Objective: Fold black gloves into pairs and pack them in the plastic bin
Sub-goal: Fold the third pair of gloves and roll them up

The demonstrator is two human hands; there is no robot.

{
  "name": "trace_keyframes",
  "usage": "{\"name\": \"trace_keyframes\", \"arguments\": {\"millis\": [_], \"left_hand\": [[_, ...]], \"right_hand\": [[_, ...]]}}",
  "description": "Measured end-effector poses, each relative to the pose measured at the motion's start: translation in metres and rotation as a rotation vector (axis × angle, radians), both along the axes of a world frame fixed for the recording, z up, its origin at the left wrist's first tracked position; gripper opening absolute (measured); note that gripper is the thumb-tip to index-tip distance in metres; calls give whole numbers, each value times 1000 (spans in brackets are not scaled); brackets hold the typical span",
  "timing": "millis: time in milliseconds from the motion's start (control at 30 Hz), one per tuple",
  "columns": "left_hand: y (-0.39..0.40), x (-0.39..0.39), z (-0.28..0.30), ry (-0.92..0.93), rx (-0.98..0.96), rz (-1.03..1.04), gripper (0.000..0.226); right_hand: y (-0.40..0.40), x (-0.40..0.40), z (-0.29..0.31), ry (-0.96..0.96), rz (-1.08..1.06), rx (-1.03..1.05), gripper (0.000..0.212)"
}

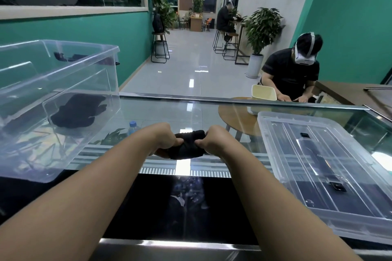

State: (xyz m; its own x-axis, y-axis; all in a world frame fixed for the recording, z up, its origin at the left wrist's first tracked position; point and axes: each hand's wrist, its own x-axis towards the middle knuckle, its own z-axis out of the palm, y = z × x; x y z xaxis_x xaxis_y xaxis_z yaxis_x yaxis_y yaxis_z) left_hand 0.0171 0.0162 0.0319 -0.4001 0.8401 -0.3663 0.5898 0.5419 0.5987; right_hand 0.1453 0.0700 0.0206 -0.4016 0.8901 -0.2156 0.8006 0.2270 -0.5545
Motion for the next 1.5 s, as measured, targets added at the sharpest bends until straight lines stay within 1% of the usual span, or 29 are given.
{"name": "trace_keyframes", "arguments": {"millis": [67,167,200,267,333,400,467,567,667,733,867,933,1033,1200,1300,1400,1467,1500], "left_hand": [[-1,-6,-6,-195,51,20,21],[-5,-17,-10,-433,138,28,16],[-7,-20,-9,-511,164,37,13],[-12,-23,-3,-633,196,24,8],[-17,-26,7,-732,234,6,12],[-21,-29,18,-785,298,9,13],[-24,-33,32,-725,355,1,14],[-25,-39,54,-549,417,-11,18],[-27,-50,76,-386,464,11,22],[-28,-57,91,-302,504,15,24],[-35,-71,129,-136,592,8,20],[-39,-80,145,-161,619,15,17],[-45,-99,163,-221,638,67,15],[-55,-137,178,-303,586,160,27],[-63,-154,183,-442,547,165,27],[-67,-178,185,-662,626,189,21],[-67,-198,184,-699,683,208,18],[-68,-207,182,-704,697,207,19]], "right_hand": [[3,5,-4,196,-35,-70,24],[5,13,-6,518,-46,-291,23],[5,14,-5,608,-41,-351,25],[4,17,2,754,-27,-427,26],[1,16,15,867,7,-461,17],[-2,14,30,950,46,-484,6],[-2,9,43,960,81,-493,7],[-2,0,60,801,125,-435,23],[-5,-12,79,665,107,-412,34],[-7,-21,92,680,106,-486,34],[-15,-42,124,803,142,-647,21],[-18,-56,136,902,170,-706,22],[-18,-81,147,1006,266,-651,27],[-18,-122,152,1202,330,-605,19],[-18,-147,150,1281,373,-599,20],[-20,-176,152,1326,383,-605,23],[-22,-195,154,1333,392,-619,26],[-24,-203,155,1329,402,-629,26]]}}
